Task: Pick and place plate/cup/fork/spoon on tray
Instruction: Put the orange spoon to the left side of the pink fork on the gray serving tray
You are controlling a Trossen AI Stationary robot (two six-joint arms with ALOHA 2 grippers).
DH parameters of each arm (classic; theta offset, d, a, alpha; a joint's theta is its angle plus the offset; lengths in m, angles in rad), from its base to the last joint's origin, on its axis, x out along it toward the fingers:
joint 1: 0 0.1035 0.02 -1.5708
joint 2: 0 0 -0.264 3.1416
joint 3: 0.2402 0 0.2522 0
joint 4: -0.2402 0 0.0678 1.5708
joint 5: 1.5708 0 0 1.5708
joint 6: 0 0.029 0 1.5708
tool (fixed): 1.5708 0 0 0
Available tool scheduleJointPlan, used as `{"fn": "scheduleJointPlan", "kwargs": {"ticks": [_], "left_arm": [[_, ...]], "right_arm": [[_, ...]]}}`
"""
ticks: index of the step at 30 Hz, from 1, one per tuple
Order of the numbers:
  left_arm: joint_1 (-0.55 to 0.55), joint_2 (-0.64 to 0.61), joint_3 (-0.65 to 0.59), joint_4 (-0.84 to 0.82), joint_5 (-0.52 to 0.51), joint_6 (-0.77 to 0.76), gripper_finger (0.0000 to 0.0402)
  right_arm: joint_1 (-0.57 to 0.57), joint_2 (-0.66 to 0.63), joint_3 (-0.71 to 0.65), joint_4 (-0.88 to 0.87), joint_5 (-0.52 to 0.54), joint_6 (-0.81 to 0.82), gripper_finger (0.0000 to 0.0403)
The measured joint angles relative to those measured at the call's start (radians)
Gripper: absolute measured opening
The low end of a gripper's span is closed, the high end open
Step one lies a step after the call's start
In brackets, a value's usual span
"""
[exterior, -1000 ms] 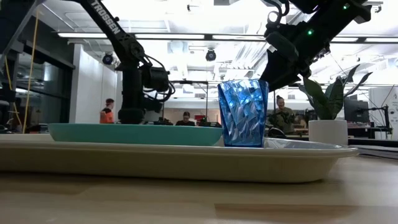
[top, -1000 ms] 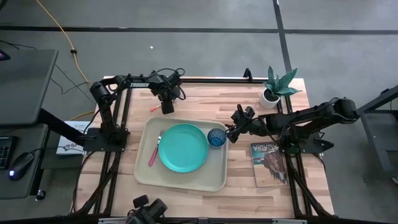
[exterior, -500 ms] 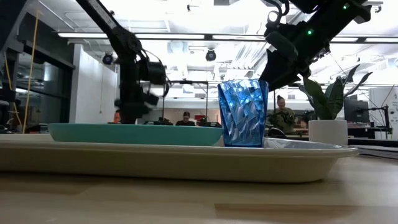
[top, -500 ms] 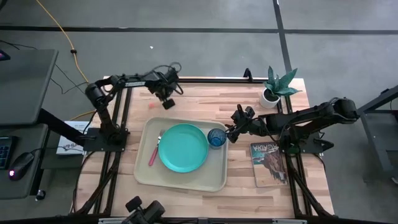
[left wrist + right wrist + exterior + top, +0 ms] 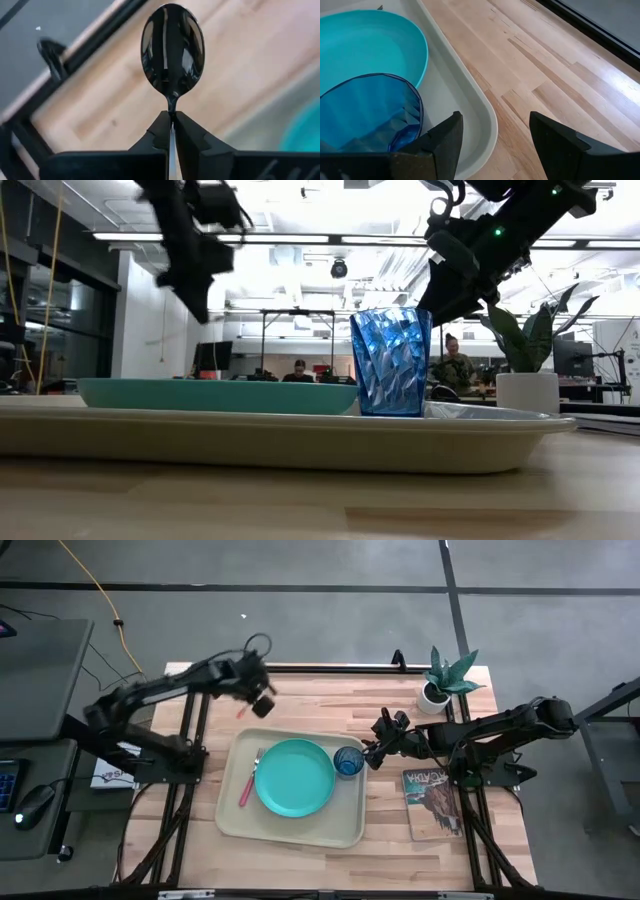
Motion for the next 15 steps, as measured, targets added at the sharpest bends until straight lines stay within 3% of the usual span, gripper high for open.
{"fn": "scheduleJointPlan", "kwargs": {"ticks": [5,9,15], "left_arm": [[-0.244,-0.232,-0.193,-0.033,-0.026,-0.307,0.0000],[-0.494,-0.377,-0.394,-0.020,-0.069,-0.673,0.0000],[-0.827,-0.410,-0.558,0.035,-0.079,-1.090,0.0000]], "right_arm": [[0.000,0.000,0.000,0.000,0.005,-0.022,0.0220],[0.000,0.000,0.000,0.000,0.018,-0.018,0.0220],[0.000,0.000,0.000,0.003,0.024,-0.018,0.0220]]}}
